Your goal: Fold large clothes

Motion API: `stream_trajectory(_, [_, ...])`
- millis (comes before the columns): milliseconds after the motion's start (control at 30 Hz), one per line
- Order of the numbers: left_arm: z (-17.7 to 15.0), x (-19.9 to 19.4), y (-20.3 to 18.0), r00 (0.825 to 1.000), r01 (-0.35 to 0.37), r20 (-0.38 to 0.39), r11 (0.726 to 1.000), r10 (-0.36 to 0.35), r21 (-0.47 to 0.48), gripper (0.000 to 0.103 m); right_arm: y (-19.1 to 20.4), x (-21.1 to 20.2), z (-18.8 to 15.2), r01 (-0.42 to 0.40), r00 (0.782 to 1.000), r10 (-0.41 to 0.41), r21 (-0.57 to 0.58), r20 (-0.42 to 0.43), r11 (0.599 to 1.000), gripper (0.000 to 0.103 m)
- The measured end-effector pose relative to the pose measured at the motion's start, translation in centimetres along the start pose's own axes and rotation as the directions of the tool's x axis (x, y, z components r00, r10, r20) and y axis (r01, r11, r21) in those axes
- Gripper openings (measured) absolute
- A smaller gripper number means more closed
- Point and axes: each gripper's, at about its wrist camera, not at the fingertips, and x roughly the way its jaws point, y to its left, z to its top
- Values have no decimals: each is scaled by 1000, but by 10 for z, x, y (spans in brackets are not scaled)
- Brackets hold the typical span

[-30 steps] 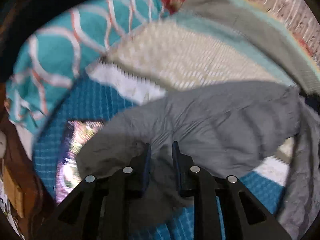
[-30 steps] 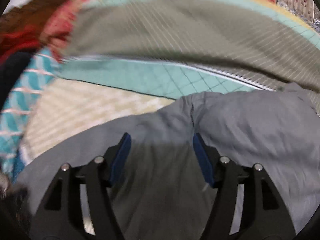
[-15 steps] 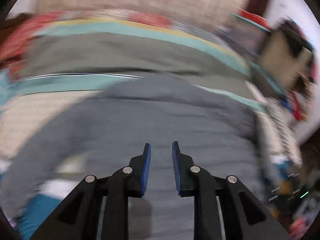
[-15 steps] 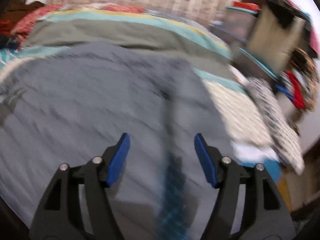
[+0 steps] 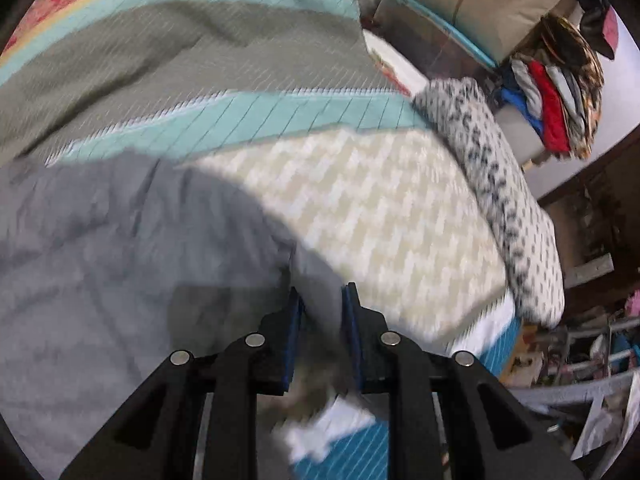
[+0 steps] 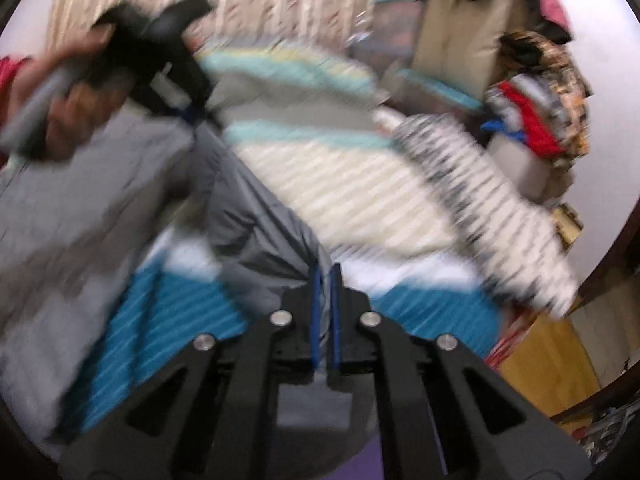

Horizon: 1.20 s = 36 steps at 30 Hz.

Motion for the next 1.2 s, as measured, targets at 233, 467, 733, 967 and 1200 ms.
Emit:
stream_trajectory(233, [41,34,-21,998,-60,8,998,61,-23,42,-88,88,37,271,962,-272,-44,-22,962,64])
stream_trajectory(467, [44,14,-9,992,13,125,1000,-11,-10,45,-149,15,-12,-108,981,38,378,189,920,76])
stream_trajectory(733, [90,36,2,988,-143,51,986,147,-84,45,-187,1,-64,-123,991,73,523,116,843,77])
stream_trajectory(967, [63,11,-2,989,-89,115,996,89,-7,45,-181,39,-89,-195,977,207,655,60,730,73])
stream_trajectory(1200, [9,-1,68,994,-25,104,992,38,-121,45,-161,61,-82,-283,936,350,675,39,681,4])
